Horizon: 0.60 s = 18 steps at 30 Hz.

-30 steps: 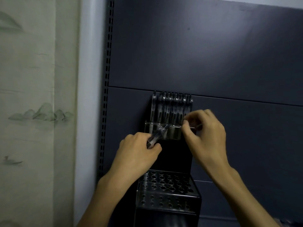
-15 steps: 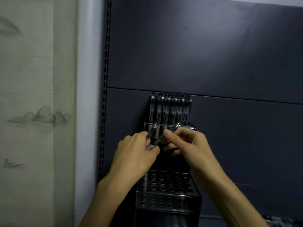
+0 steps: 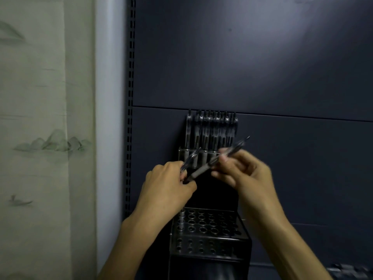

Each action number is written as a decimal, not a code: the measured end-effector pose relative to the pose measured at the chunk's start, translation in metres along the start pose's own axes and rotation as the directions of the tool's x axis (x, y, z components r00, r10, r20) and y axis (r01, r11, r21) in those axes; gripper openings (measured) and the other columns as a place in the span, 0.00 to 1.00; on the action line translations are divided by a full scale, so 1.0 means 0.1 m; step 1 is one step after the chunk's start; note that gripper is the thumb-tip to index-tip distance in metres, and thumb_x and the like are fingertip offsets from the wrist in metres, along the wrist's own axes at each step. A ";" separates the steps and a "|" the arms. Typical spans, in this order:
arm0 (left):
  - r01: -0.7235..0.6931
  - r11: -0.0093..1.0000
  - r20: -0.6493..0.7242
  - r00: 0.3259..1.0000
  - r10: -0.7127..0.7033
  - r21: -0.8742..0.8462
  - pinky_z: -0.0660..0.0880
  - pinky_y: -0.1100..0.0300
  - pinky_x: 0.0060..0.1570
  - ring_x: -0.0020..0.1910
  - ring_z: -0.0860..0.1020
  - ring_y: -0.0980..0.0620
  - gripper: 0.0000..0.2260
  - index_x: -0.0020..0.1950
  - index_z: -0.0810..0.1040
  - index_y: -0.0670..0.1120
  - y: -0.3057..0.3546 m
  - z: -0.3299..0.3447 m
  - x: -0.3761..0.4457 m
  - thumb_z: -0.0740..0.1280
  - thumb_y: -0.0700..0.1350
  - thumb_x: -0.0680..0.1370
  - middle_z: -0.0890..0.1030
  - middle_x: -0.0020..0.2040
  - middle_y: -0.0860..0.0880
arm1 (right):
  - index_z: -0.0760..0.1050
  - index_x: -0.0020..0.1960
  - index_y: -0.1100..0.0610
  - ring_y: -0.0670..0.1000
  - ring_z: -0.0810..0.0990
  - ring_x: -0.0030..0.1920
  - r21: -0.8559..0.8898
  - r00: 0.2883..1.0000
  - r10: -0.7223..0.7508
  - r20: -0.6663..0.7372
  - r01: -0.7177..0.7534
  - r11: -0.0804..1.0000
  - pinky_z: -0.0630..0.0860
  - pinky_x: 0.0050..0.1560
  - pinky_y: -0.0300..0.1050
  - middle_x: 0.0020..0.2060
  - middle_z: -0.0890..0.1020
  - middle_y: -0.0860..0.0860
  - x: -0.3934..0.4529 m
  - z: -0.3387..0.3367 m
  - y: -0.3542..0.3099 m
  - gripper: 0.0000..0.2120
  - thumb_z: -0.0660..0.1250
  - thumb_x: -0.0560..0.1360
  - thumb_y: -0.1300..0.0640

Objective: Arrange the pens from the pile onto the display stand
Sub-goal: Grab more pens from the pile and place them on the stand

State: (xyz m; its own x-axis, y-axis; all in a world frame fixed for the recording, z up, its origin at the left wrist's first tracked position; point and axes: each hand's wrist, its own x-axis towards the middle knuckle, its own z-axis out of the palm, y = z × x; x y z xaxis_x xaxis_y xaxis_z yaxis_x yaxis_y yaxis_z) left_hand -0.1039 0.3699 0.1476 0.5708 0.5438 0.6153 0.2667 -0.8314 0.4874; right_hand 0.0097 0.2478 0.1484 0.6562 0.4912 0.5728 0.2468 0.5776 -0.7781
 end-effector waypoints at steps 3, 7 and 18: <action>-0.003 1.000 -0.016 1.000 0.003 -0.015 0.69 0.61 0.31 0.30 0.74 0.55 0.14 0.35 0.69 0.47 -0.02 -0.02 0.01 0.70 0.50 0.76 0.73 0.29 0.53 | 0.77 0.56 0.65 0.51 0.86 0.43 -0.096 0.979 -0.175 -0.107 0.165 0.982 0.82 0.47 0.41 0.41 0.85 0.56 0.25 -0.16 -0.16 0.08 0.68 0.78 0.64; -0.010 0.999 -0.037 0.999 0.009 -0.036 0.70 0.58 0.32 0.29 0.72 0.53 0.16 0.33 0.67 0.47 -0.04 -0.03 0.02 0.70 0.49 0.76 0.72 0.29 0.53 | 0.75 0.56 0.64 0.53 0.87 0.45 -0.266 0.915 -0.359 -0.182 0.306 0.914 0.83 0.48 0.46 0.43 0.85 0.58 0.51 -0.37 -0.37 0.09 0.71 0.77 0.62; -0.024 0.999 -0.059 0.998 0.022 -0.023 0.71 0.58 0.32 0.29 0.74 0.55 0.16 0.33 0.67 0.49 -0.04 0.02 0.03 0.69 0.52 0.77 0.72 0.29 0.54 | 0.81 0.52 0.56 0.45 0.86 0.43 -0.563 0.889 -0.458 -0.029 0.363 0.742 0.83 0.44 0.41 0.41 0.86 0.49 0.69 -0.32 -0.32 0.06 0.74 0.76 0.60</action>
State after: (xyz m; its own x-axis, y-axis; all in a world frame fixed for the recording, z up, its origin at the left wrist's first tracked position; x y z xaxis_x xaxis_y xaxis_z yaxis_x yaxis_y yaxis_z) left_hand -0.1021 0.3744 0.1463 0.5298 0.5310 0.6613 0.2355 -0.8412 0.4867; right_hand 0.0701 0.2421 0.2042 0.4911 0.1532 0.8575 0.8234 0.2397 -0.5144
